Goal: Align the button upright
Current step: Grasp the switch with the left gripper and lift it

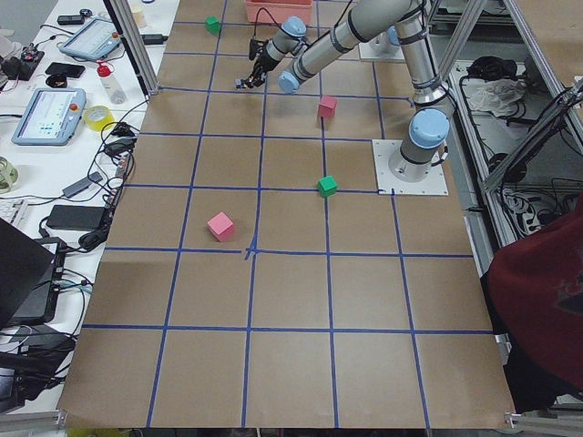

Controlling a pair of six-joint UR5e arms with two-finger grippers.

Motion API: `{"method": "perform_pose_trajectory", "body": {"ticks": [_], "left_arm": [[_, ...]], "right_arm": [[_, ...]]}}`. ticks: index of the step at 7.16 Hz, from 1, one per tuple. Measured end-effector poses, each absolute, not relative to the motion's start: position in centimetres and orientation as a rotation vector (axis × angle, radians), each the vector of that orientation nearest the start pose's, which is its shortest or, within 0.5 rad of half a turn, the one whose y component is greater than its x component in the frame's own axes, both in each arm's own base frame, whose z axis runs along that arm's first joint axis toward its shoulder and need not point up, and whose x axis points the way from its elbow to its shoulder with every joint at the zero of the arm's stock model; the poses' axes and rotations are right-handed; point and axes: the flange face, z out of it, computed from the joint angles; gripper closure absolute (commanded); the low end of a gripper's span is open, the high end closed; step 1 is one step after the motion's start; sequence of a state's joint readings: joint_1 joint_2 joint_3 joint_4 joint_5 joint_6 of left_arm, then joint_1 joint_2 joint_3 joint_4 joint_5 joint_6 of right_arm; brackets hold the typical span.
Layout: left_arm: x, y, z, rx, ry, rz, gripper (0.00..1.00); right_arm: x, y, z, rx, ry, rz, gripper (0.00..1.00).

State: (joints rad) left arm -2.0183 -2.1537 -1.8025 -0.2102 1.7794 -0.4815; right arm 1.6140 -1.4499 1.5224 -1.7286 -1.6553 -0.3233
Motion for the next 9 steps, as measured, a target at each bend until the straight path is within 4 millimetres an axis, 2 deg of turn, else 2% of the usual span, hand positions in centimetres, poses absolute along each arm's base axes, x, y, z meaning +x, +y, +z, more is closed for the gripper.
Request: {"method": "perform_pose_trajectory", "body": {"ticks": [1, 2, 3, 4, 6, 9], "left_arm": [[-37.0, -54.2, 22.4, -0.265, 3.128, -0.812, 1.0], [-36.0, -54.9, 24.4, -0.47, 3.219, -0.677, 1.0], [-35.1, -55.2, 25.8, -0.725, 3.272, -0.508, 1.0], [-34.2, -55.3, 26.3, -1.018, 3.295, -0.282, 1.0], [-33.0, -55.5, 25.1, -1.492, 3.254, 0.264, 1.0], [-30.4, -57.0, 22.0, -1.866, 3.053, 0.857, 1.0]], "right_arm": [[14.8, -54.4, 46.5, -0.584, 3.182, -0.116, 0.0], [14.8, -54.4, 46.5, -0.584, 3.183, -0.115, 0.0], [14.8, -54.4, 46.5, -0.582, 3.184, -0.114, 0.0], [14.9, -54.4, 46.5, -0.581, 3.183, -0.115, 0.0], [14.9, -54.4, 46.5, -0.578, 3.183, -0.116, 0.0], [14.8, -54.4, 46.4, -0.582, 3.182, -0.114, 0.0]]}}
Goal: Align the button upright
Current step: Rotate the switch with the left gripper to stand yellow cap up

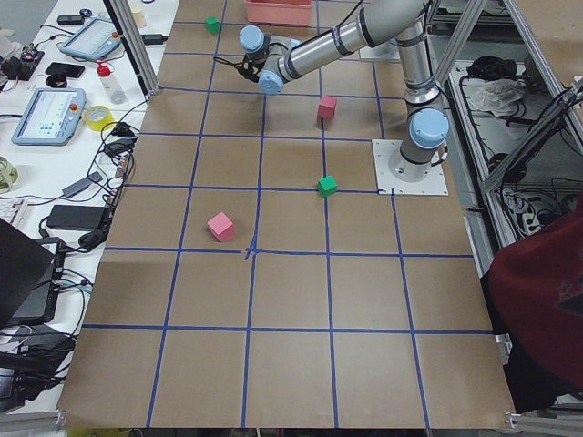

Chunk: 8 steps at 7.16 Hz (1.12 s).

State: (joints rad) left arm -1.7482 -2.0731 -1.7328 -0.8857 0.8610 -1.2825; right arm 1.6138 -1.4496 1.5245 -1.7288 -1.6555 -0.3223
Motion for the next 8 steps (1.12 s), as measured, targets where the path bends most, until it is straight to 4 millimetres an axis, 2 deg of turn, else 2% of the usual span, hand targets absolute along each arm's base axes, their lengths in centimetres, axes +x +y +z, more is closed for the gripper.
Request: {"method": "perform_pose_trajectory", "body": {"ticks": [2, 6, 7, 8], "left_arm": [[-28.5, -58.0, 20.9, 1.357, -2.06, -0.699, 1.0], [-27.6, -58.2, 19.2, 1.382, -2.072, -0.707, 1.0], [-27.4, -58.3, 19.0, 1.387, -2.077, -0.705, 0.34], [-27.4, -58.3, 18.9, 1.39, -2.079, -0.705, 0.0]], "right_arm": [[14.8, -54.4, 46.4, -0.583, 3.184, -0.114, 0.0], [14.8, -54.4, 46.4, -0.576, 3.186, -0.114, 0.0], [14.8, -54.4, 46.4, -0.577, 3.187, -0.113, 0.0], [14.8, -54.4, 46.4, -0.58, 3.187, -0.113, 0.0]]}}
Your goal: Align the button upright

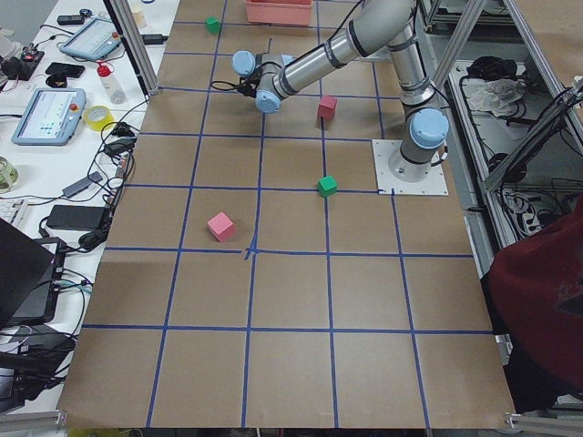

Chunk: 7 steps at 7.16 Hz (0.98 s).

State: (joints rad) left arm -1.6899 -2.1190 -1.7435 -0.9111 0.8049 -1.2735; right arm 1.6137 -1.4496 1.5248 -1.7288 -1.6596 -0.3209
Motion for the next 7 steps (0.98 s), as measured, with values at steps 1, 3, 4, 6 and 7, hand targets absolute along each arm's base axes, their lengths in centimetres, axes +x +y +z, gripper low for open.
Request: {"method": "perform_pose_trajectory", "body": {"ticks": [1, 3, 4, 6, 7], "left_arm": [[-27.3, -58.3, 18.8, 1.393, -2.077, -0.707, 0.0], [-27.4, -58.4, 19.8, 1.389, -2.072, -0.692, 0.0], [-27.3, -58.8, 21.8, 1.363, -2.091, -0.612, 0.0], [-26.8, -60.1, 29.6, 1.306, -2.175, -0.311, 0.0], [-26.7, -60.2, 34.4, 1.296, -2.197, -0.237, 0.0]], "right_arm": [[14.8, -54.4, 46.4, -0.582, 3.188, -0.113, 0.0], [14.8, -54.4, 46.4, -0.585, 3.19, -0.111, 0.0], [14.7, -54.4, 46.4, -0.585, 3.191, -0.11, 0.0], [14.7, -54.4, 46.4, -0.581, 3.193, -0.108, 0.0], [14.7, -54.4, 46.3, -0.582, 3.193, -0.106, 0.0]]}}
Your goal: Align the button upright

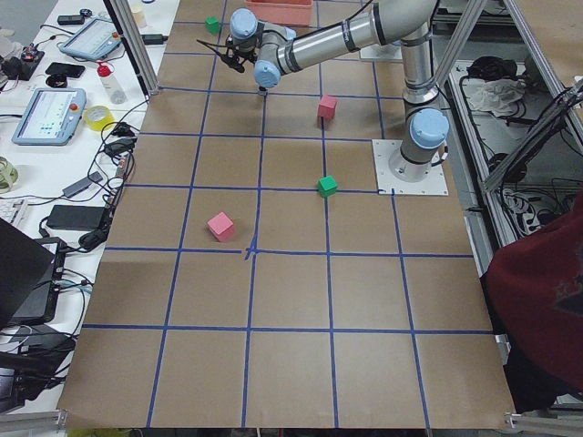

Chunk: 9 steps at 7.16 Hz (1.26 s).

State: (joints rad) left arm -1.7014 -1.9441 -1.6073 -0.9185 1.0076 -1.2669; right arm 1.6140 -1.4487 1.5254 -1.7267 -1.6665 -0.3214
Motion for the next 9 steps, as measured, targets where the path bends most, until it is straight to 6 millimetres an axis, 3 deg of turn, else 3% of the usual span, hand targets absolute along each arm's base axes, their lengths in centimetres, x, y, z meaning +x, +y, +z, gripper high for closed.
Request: {"method": "perform_pose_trajectory", "body": {"ticks": [2, 3, 4, 5, 6, 8, 9], "left_arm": [[-26.5, -58.5, 43.8, 1.305, -2.219, -0.23, 0.0], [-26.2, -56.5, 47.3, 1.301, -2.239, -0.231, 0.0], [-25.8, -54.5, 49.1, 1.242, -2.297, -0.214, 0.0], [-25.1, -53.2, 49.4, 1.087, -2.411, -0.16, 0.0], [-24.0, -52.3, 49.4, 0.815, -2.59, -0.032, 0.0], [-20.2, -51.7, 50.2, 0.327, -2.891, 0.201, 0.0], [-17.8, -51.7, 50.8, 0.204, -2.987, 0.26, 0.0]], "right_arm": [[14.7, -54.4, 46.3, -0.586, 3.194, -0.107, 0.0], [14.7, -54.4, 46.3, -0.586, 3.195, -0.107, 0.0], [14.8, -54.4, 46.3, -0.586, 3.195, -0.108, 0.0], [14.8, -54.4, 46.3, -0.585, 3.195, -0.107, 0.0], [14.7, -54.4, 46.3, -0.585, 3.195, -0.106, 0.0], [14.7, -54.4, 46.3, -0.586, 3.195, -0.106, 0.0], [14.7, -54.4, 46.3, -0.585, 3.195, -0.106, 0.0]]}}
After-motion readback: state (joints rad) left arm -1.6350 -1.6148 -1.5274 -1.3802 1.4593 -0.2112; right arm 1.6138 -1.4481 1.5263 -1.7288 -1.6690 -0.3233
